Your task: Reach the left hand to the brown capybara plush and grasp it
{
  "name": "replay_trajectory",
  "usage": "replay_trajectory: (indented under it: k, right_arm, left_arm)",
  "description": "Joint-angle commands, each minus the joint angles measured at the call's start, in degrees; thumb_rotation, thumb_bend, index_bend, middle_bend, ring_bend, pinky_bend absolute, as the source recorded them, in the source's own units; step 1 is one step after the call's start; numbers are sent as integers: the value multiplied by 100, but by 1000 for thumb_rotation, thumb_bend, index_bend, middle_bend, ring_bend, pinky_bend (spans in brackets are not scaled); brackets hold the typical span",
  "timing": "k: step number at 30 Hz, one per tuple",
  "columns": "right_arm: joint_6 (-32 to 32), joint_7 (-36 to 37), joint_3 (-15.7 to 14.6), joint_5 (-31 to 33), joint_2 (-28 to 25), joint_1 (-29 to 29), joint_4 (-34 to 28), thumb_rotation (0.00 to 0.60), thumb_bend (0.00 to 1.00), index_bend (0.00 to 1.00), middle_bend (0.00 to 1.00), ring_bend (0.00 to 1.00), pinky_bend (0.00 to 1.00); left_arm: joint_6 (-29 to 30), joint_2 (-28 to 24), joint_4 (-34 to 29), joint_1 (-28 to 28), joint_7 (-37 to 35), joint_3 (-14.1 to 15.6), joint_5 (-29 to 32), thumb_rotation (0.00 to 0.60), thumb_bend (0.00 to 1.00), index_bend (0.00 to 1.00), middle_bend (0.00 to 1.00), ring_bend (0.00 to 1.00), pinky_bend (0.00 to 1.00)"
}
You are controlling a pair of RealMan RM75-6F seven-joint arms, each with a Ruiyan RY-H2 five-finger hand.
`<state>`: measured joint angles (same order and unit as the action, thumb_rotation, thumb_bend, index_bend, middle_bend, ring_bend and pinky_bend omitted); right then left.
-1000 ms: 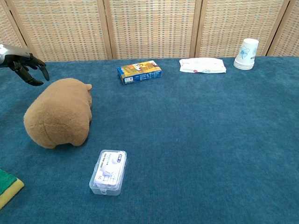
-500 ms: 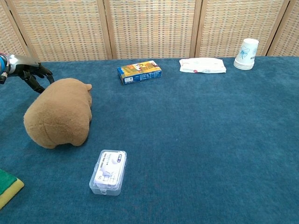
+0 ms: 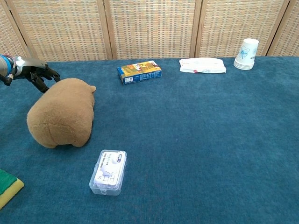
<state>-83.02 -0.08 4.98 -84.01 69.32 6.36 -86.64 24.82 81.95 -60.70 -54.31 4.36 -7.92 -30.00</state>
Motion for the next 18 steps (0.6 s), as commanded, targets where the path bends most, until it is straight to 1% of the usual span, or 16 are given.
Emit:
replay_trajectory:
  k: [1, 6, 13, 18]
  right_arm:
    - [-3, -2, -4, -4, -1, -2, -12, 600, 142, 142, 0, 0, 0]
    - [-9, -36, -19, -27, -9, -5, -46, 600, 142, 141, 0, 0, 0]
    - [2, -72, -28, -14, -29, -11, -91, 600, 142, 142, 0, 0, 0]
    - [-24, -78, -31, -32, -46, -20, -124, 600, 142, 142, 0, 0, 0]
  left_arm:
    - [-41, -24, -43, 24, -90, -38, -18, 600, 416, 436, 0, 0, 0]
    - [-41, -16, -107, 63, -252, -130, -72, 600, 416, 460, 0, 0, 0]
    - [50, -113, -323, 159, -498, -280, -358, 600, 416, 464, 0, 0, 0]
    - [91, -168, -401, 179, -592, -309, -444, 600, 416, 464, 0, 0, 0]
